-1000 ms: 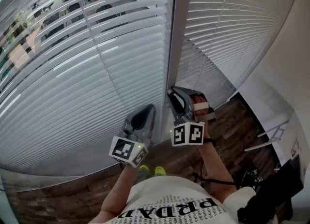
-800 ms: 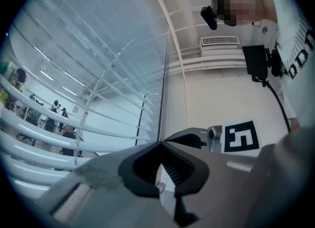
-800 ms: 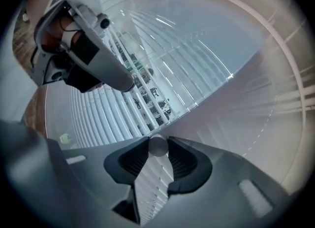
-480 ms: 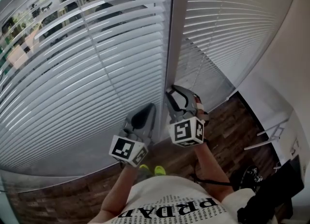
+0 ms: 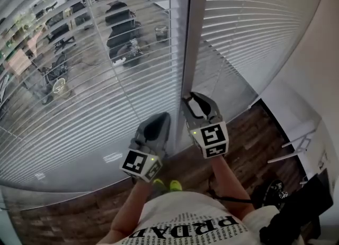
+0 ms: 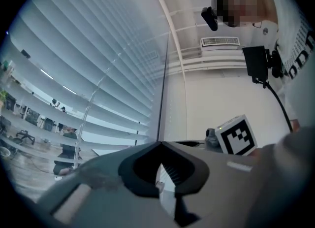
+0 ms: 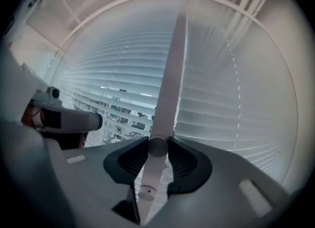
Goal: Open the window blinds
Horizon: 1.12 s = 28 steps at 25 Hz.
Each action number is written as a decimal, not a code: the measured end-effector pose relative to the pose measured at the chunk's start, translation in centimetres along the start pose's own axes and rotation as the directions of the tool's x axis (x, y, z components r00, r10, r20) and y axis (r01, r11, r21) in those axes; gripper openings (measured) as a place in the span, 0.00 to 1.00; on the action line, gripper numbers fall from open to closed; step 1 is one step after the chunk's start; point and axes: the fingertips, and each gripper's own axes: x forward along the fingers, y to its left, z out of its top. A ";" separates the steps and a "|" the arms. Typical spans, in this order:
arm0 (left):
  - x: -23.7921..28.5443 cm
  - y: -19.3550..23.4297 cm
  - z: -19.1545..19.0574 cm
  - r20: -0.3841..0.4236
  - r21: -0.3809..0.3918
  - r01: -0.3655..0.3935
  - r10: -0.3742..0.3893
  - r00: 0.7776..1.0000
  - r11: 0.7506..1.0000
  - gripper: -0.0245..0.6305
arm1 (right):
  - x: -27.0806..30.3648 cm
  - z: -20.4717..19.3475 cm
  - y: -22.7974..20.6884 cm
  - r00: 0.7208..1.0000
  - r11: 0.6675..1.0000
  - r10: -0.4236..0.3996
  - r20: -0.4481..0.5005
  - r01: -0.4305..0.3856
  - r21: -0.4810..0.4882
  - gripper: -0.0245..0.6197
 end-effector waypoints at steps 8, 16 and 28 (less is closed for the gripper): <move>0.5 0.1 1.1 -0.001 -0.001 -0.005 0.005 1.000 1.000 0.03 | 0.3 0.6 -1.1 0.999 0.981 -0.018 0.046 0.009 0.192 0.24; 0.4 -2.5 -0.2 0.006 0.009 -0.004 0.004 1.000 1.000 0.02 | -2.1 -0.9 -1.7 0.998 0.983 -0.025 0.052 0.015 0.184 0.24; 0.4 -1.5 0.1 0.003 -0.004 0.011 -0.011 1.000 1.000 0.02 | -1.1 -0.5 -1.1 0.998 0.987 -0.046 0.047 0.038 0.156 0.24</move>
